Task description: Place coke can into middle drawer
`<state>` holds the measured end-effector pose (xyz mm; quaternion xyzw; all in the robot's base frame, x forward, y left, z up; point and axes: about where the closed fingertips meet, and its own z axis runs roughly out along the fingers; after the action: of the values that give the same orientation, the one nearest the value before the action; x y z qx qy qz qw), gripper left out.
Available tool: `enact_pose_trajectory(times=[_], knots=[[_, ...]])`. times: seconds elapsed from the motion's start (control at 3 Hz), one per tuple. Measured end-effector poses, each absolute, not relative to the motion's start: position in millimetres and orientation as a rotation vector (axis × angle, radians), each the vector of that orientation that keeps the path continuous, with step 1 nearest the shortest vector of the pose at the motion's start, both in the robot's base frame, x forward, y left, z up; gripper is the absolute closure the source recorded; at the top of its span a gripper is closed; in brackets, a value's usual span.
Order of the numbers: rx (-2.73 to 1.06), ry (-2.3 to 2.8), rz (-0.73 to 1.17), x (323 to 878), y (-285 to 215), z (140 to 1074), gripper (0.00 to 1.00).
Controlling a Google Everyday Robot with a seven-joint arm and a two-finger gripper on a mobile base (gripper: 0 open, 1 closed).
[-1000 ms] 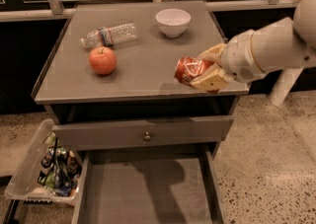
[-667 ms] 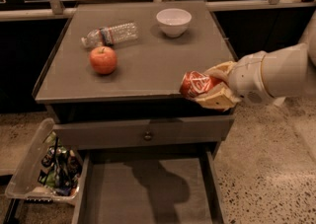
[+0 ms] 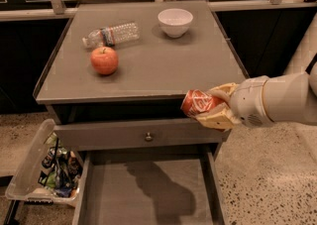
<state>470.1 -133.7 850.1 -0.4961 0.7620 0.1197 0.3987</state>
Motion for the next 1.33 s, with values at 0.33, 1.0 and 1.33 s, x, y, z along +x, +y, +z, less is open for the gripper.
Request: enact_pose_trajectory(times=[0.33,1.0,1.33], knots=[[-1.244,1.963,0.359,466.2,-128.1,818.7,1.00],[-1.196,1.990,0.430,452.8,-107.1,716.8,1.00],[-1.134,1.997,0.392,453.6,-108.7,662.5,1.00]])
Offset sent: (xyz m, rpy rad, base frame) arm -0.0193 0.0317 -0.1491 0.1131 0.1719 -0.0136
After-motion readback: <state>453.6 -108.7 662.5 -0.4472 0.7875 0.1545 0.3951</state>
